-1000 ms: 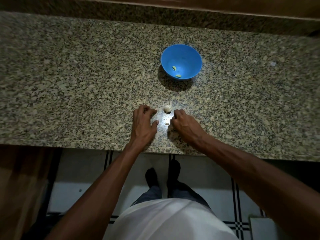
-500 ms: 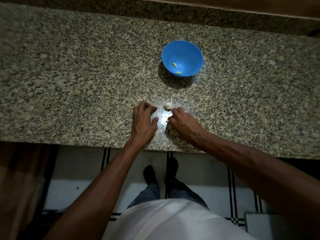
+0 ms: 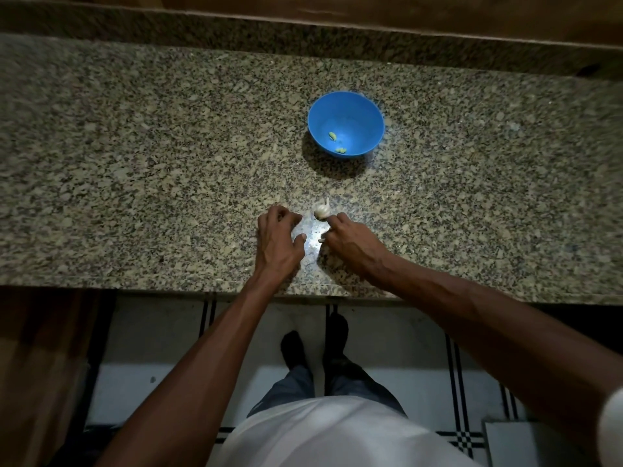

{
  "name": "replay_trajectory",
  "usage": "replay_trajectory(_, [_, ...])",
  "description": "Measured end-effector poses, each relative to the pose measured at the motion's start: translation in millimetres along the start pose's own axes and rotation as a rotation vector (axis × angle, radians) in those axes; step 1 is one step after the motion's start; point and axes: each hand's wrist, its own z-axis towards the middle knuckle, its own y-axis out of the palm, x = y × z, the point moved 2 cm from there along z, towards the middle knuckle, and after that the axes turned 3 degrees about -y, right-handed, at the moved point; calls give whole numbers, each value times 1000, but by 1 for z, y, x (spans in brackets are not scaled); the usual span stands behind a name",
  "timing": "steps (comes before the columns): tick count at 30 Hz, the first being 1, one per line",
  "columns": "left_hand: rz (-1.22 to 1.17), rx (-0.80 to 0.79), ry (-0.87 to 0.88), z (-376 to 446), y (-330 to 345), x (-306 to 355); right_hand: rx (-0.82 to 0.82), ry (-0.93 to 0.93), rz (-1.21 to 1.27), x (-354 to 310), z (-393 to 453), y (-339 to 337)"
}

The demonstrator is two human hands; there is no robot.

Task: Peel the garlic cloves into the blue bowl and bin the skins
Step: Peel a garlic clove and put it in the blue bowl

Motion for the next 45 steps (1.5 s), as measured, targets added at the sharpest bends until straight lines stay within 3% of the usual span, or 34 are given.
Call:
replay_trajectory(2, [-26,-5,2,-1,0,1,64,91,214,11,-2,-9])
replay_trajectory(7, [-298,16,15,-4,-11,13,312,657,1092,40,-21,-15])
replay_trajectory(12, [-532,-101,47,-11,-10,43,321,681,1515,30,-39,-18])
replay_trajectory(20, [-394,-52,174,1,-4,57,329,693,1640,29,-46,-24])
replay_trajectory(27, [-315,14,200,7,-4,68,324,843,1962,36,-39,-29])
replay_trajectory(33, [-232,32,241,11,-3,75,349,818,1745,45,-30,-28])
replay_trajectory(39, [-213,-5,177,19,-1,78,381,686,1239,51,-19,-25])
replay_trajectory(42, [-178,-16,143,21,3,77,336,705,1240,54,-18,-23])
replay_trajectory(45, [-168,8,82,21,6,78,264,726,1510,57,-19,-19])
